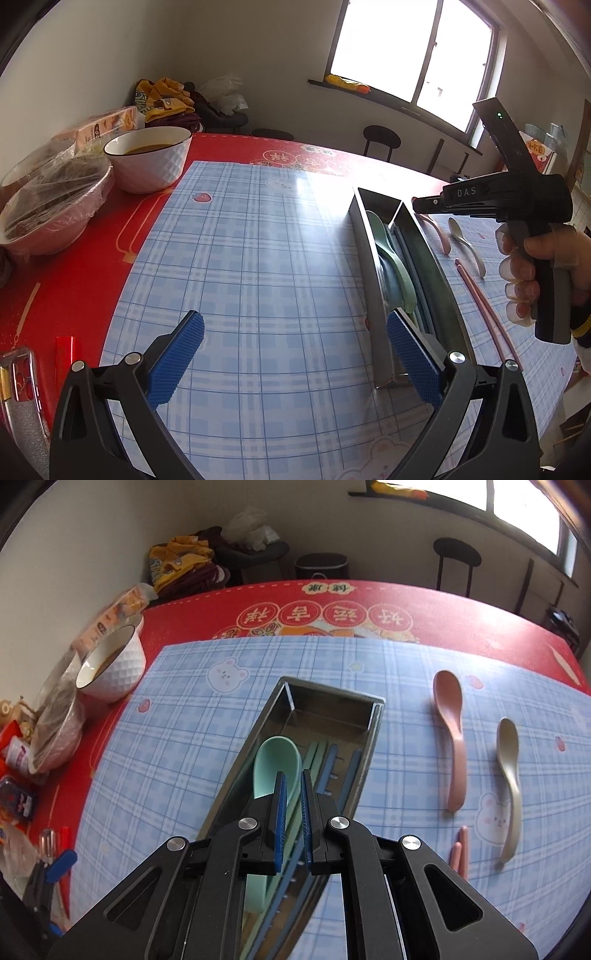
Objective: Organize utensils
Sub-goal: 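Lower the mint-green spoon into the steel tray and open the right tool, then move the open left tool over the pink chopsticks on the table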
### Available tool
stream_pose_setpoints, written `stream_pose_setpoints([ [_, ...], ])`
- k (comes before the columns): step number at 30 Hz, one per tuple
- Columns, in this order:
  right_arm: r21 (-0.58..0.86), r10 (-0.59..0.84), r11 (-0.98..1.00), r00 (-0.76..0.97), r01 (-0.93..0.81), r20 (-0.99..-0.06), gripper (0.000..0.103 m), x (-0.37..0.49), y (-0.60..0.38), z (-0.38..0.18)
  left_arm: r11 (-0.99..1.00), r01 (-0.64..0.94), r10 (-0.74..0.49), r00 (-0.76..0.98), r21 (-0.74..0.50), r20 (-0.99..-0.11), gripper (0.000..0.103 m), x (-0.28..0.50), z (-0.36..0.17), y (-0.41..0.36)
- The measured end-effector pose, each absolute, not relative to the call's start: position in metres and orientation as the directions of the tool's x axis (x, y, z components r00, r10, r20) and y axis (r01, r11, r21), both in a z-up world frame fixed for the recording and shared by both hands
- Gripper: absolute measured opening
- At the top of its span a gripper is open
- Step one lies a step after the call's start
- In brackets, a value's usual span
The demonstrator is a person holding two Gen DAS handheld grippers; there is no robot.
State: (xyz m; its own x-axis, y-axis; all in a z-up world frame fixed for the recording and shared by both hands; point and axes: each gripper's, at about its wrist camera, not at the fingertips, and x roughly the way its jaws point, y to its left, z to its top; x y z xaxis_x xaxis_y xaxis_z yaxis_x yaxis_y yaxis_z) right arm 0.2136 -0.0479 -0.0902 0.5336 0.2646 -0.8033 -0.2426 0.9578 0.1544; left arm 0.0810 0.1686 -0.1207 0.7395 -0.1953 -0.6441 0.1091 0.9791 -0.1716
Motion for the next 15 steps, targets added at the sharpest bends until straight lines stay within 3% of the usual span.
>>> stream_pose_setpoints([
  [10, 0.122, 0.317, 0.938, 0.662, -0.324, -0.679, 0.008, 0.168, -0.138, -0.084, 0.98, 0.17, -0.199, 0.767, -0.106, -0.61, 0.097, 0.083, -0.092, 0.099],
  [15, 0.143, 0.316, 0.944, 0.681, -0.299, -0.661, 0.008, 0.154, -0.192, -0.1, 0.97, 0.223, -0.235, 0.761, -0.096, -0.605, 0.09, 0.087, -0.084, 0.049],
])
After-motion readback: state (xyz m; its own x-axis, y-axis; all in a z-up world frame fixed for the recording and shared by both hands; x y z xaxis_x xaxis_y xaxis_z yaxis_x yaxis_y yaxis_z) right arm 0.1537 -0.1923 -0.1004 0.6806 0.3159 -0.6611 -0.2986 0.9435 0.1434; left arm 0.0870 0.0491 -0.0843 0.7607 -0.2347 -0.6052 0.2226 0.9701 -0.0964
